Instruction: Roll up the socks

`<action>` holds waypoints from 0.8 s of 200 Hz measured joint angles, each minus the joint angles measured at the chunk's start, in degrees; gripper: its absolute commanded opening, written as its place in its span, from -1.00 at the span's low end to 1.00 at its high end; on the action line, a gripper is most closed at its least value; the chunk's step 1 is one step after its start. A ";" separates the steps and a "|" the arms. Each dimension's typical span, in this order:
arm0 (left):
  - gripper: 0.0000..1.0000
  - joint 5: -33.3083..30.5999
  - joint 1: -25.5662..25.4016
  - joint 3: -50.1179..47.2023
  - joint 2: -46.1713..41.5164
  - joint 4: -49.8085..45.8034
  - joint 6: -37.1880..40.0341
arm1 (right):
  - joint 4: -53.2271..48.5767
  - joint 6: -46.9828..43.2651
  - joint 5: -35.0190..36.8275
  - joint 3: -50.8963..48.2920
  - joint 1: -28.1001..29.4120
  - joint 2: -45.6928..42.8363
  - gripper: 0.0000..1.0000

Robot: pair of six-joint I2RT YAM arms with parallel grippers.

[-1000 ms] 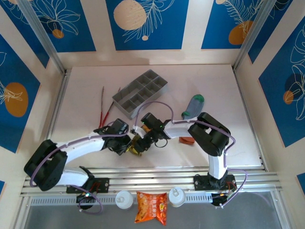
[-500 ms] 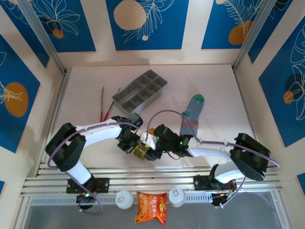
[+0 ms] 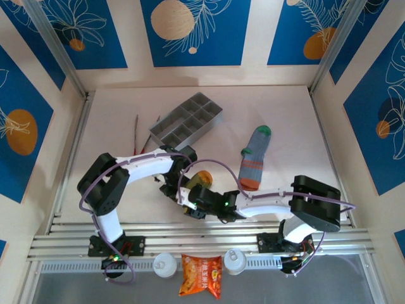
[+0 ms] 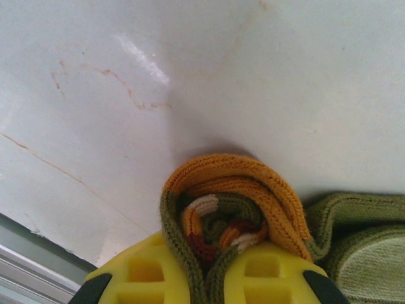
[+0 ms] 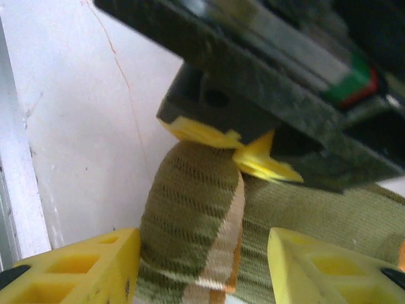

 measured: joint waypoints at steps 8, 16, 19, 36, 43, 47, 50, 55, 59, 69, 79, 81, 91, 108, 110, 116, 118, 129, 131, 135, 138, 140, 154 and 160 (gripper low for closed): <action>-1.00 0.00 0.00 0.11 0.09 -0.07 0.20 | 0.02 0.00 0.66 0.48 0.44 0.72 0.08; -1.00 0.00 0.00 0.15 0.15 -0.09 0.42 | -0.02 0.09 1.31 0.87 0.79 1.42 0.08; -1.00 0.00 0.00 0.20 0.17 -0.13 0.44 | 0.00 0.20 1.53 0.98 0.85 1.66 0.08; -1.00 0.17 0.00 0.35 0.33 -0.24 0.66 | -0.33 0.83 2.47 1.86 1.16 3.30 0.06; -1.00 0.22 0.00 0.35 0.33 -0.24 0.87 | -0.48 1.31 2.82 2.34 1.29 4.24 0.05; -1.00 0.26 0.00 0.35 0.33 -0.24 0.90 | -0.50 1.46 3.08 2.58 1.36 4.85 0.04; -1.00 0.35 0.00 0.35 0.33 -0.24 0.94 | -0.66 1.79 3.23 2.80 1.36 5.25 0.03; -1.00 0.44 0.00 0.35 0.33 -0.22 1.03 | -0.87 2.14 3.56 3.15 1.36 6.05 0.00; -1.00 0.39 0.00 0.33 0.33 -0.15 1.53 | -0.81 2.49 3.89 3.30 1.38 6.51 -0.02; -1.00 0.57 0.17 0.28 0.35 -0.09 2.49 | -1.29 3.82 4.98 3.98 1.70 7.19 -0.13; -1.00 0.59 0.24 0.17 0.33 0.00 3.30 | -2.25 5.03 5.66 4.66 2.01 7.61 -0.34; -1.00 0.59 0.28 0.17 0.31 0.02 3.54 | -2.38 5.25 5.95 4.76 2.08 7.74 -0.39; -1.00 0.61 0.46 -0.07 0.13 0.26 4.09 | -3.45 6.67 6.45 5.57 2.43 8.24 -0.67; -0.89 0.55 0.61 -0.94 -0.87 1.16 4.02 | -4.83 8.79 7.52 6.29 2.97 8.55 -1.00; -0.80 0.57 0.61 -1.11 -1.01 1.40 3.96 | -4.90 9.42 7.58 6.34 2.99 8.57 -1.00; -0.60 0.55 0.61 -1.77 -1.66 2.16 3.52 | -5.05 10.23 7.65 6.36 3.04 8.52 -1.00; -0.56 0.57 0.63 -1.92 -1.77 2.36 3.45 | -5.03 10.60 7.69 6.32 3.06 8.50 -1.00; -0.30 0.61 0.79 -3.41 -3.13 4.37 2.71 | -4.28 12.26 7.74 5.40 3.28 8.26 -1.00; -0.21 0.68 0.81 -3.78 -3.34 4.90 2.19 | -3.96 12.72 7.76 5.16 3.28 8.17 -1.00; -0.06 0.79 0.90 -4.52 -3.93 5.73 2.32 | -3.41 13.46 7.67 4.68 3.28 8.00 -1.00; 0.04 0.83 0.92 -5.05 -4.28 6.40 1.57 | -2.91 14.29 7.69 4.28 3.28 7.87 -1.00; 0.09 0.98 0.96 -5.44 -4.57 6.78 1.60 | -2.54 14.91 7.65 4.00 3.26 7.78 -1.00; 0.38 1.22 0.94 -8.09 -6.86 9.01 0.63 | 0.50 19.17 6.80 1.73 2.67 7.13 -1.00; 0.43 1.40 0.96 -9.18 -7.87 9.68 0.26 | 2.01 20.81 6.25 0.74 2.40 7.06 -1.00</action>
